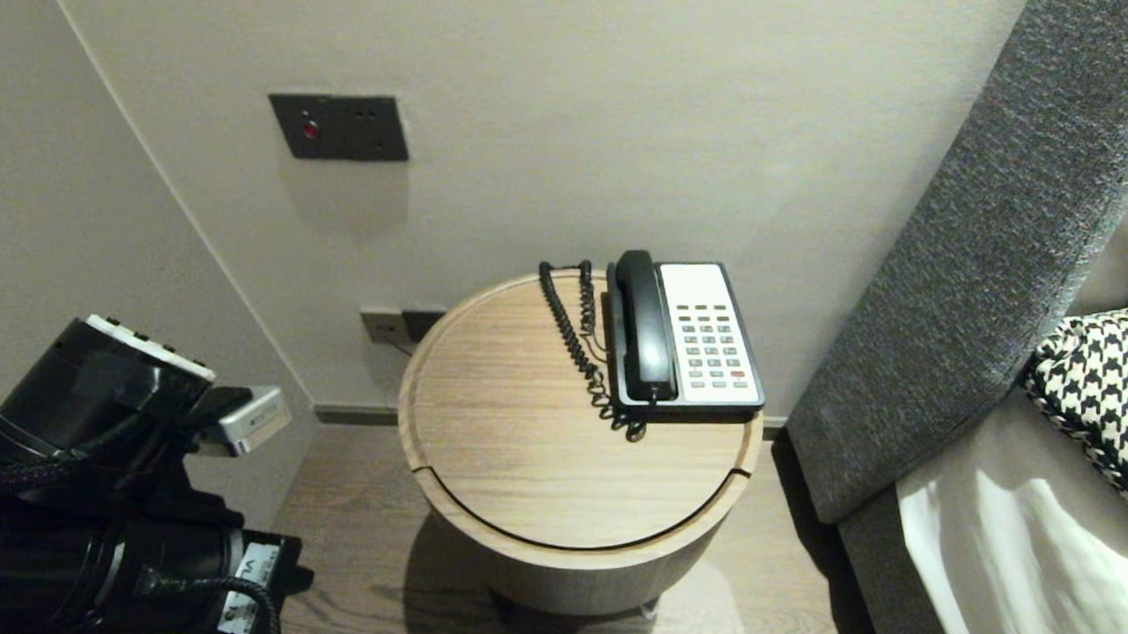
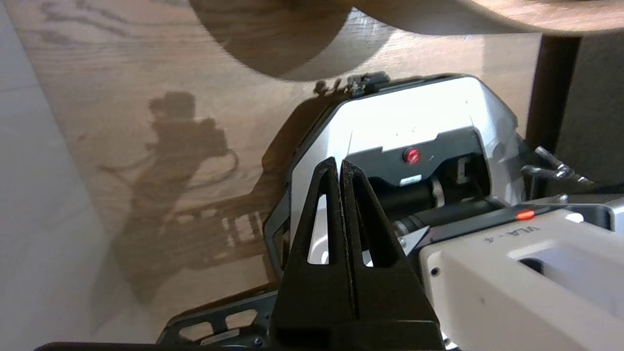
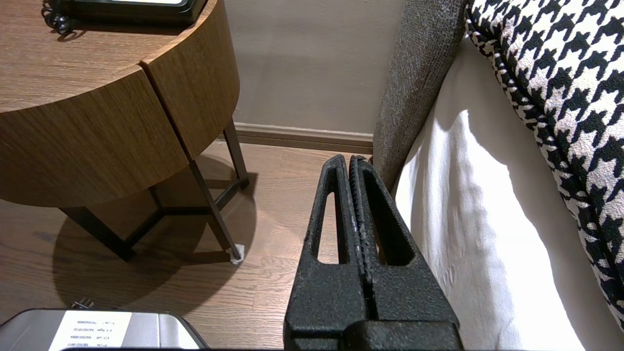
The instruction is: Open the nightstand drawer
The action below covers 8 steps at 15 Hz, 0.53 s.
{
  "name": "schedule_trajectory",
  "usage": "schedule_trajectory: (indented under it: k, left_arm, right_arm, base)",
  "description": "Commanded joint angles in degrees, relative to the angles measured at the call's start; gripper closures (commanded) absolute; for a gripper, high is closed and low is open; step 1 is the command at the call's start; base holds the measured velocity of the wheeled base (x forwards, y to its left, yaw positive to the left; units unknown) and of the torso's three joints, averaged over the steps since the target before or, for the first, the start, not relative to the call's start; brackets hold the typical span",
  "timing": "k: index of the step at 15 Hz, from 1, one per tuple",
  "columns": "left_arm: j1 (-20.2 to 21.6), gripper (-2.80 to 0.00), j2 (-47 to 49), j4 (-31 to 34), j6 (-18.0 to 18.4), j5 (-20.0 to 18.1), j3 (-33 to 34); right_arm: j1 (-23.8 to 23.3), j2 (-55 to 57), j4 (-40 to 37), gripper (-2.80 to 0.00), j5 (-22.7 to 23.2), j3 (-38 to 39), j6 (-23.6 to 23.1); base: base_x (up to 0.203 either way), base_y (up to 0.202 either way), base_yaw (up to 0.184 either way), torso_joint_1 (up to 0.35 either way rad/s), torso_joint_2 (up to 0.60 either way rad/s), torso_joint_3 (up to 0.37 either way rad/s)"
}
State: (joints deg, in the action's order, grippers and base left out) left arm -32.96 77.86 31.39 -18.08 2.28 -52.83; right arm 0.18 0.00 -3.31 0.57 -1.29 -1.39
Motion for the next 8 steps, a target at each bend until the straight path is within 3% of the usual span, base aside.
schedule_trajectory:
  k: [1, 8]
  left_arm:
    - [-0.06, 0.0, 1.12, 0.16, -1.01, 0.0, -2.1]
    - [-4.56, 0.0, 12.02, -4.77, -5.44, -1.13, -8.32]
  right_arm:
    - [-0.01, 0.09, -0.03, 0.0, -0.04, -0.03, -0.01]
    - [-0.01, 0.09, -0.03, 0.0, 0.04, -0.03, -0.01]
  base:
    - [0.0, 0.0, 0.0, 0.0, 0.0, 0.0]
    - [0.0, 0.0, 0.0, 0.0, 0.0, 0.0]
